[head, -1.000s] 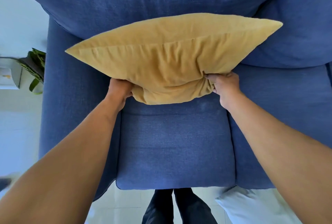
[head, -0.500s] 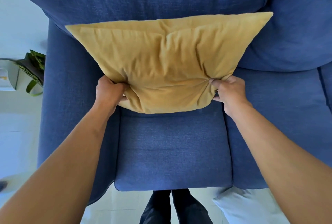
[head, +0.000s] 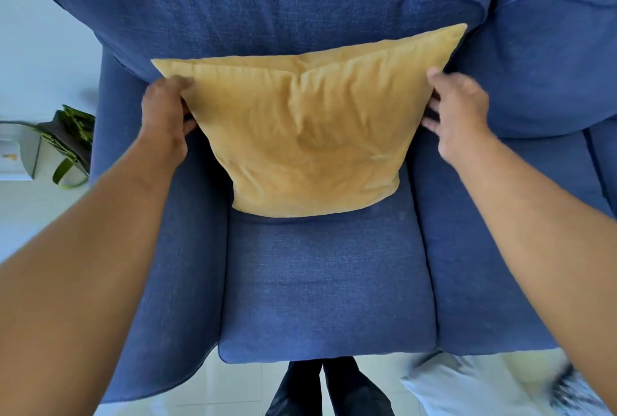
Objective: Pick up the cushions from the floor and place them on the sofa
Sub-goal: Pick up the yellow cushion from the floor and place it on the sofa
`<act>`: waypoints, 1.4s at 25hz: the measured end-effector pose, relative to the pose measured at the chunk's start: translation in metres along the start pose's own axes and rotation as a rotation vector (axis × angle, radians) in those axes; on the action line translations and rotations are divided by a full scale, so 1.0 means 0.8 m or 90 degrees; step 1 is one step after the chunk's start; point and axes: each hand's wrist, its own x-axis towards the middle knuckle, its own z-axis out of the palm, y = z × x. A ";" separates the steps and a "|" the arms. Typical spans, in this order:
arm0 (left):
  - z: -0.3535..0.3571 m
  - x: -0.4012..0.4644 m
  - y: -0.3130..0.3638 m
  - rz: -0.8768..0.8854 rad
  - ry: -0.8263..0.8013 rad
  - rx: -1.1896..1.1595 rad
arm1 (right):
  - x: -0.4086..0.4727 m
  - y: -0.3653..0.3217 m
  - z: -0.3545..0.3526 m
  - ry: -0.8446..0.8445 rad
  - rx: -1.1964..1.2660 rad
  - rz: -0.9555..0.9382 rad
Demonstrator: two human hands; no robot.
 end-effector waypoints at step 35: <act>0.149 -0.400 -0.176 0.477 -0.512 0.742 | -0.314 0.161 -0.300 0.162 -0.491 -0.033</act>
